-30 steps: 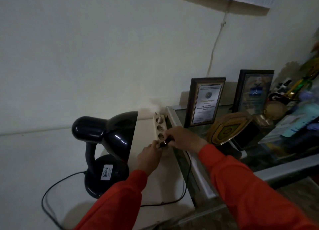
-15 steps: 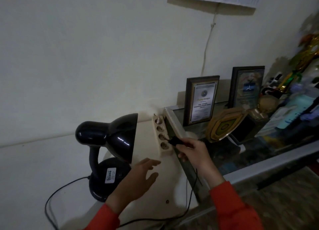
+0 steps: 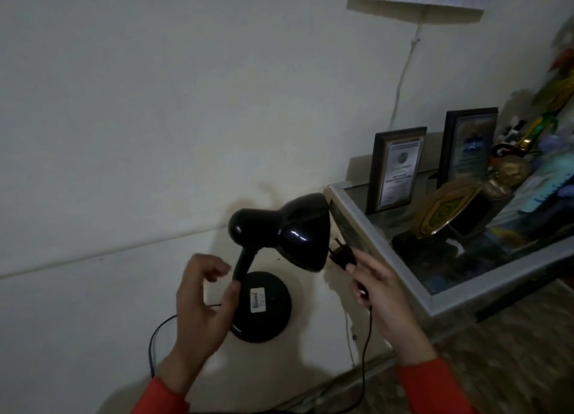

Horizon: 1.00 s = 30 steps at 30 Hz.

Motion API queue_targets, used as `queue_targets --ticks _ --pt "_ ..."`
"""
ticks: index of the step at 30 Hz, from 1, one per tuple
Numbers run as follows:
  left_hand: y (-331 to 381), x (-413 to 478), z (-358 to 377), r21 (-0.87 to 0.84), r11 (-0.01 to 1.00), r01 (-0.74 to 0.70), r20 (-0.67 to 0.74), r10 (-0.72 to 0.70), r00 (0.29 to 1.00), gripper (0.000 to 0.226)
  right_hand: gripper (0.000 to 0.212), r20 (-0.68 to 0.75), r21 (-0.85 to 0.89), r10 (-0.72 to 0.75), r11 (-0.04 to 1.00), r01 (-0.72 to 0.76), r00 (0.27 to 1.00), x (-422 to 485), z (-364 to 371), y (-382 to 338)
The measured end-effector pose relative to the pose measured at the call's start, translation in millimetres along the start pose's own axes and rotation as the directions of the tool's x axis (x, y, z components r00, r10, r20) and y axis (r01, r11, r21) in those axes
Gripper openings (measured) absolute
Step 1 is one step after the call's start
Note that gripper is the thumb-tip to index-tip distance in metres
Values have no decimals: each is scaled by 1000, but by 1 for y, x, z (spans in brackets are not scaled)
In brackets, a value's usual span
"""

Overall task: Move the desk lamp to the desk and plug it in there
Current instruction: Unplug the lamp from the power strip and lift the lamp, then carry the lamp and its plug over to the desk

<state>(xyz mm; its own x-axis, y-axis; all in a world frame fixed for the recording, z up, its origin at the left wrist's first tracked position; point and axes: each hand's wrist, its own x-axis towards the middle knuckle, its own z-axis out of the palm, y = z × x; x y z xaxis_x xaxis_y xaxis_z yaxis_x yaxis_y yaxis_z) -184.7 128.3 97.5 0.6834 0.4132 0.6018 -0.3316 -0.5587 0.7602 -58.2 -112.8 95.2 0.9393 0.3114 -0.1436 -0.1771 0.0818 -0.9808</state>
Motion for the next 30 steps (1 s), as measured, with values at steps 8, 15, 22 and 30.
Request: queue_targets --ticks 8,15,22,30 --pt "-44 18 0 -114 914 389 393 -319 863 51 30 -177 -29 8 1000 -13 984 -40 21 2" --pt "-47 37 14 -269 914 305 471 -152 869 39 26 -387 -36 -5 999 -10 922 -81 31 15" --pt "-44 46 31 -330 902 277 489 -88 868 39 29 -431 21 -21 999 33 902 -102 40 17" --pt "-21 47 37 -327 916 230 407 -83 910 22 23 -444 -27 -116 993 116 888 -116 45 1"
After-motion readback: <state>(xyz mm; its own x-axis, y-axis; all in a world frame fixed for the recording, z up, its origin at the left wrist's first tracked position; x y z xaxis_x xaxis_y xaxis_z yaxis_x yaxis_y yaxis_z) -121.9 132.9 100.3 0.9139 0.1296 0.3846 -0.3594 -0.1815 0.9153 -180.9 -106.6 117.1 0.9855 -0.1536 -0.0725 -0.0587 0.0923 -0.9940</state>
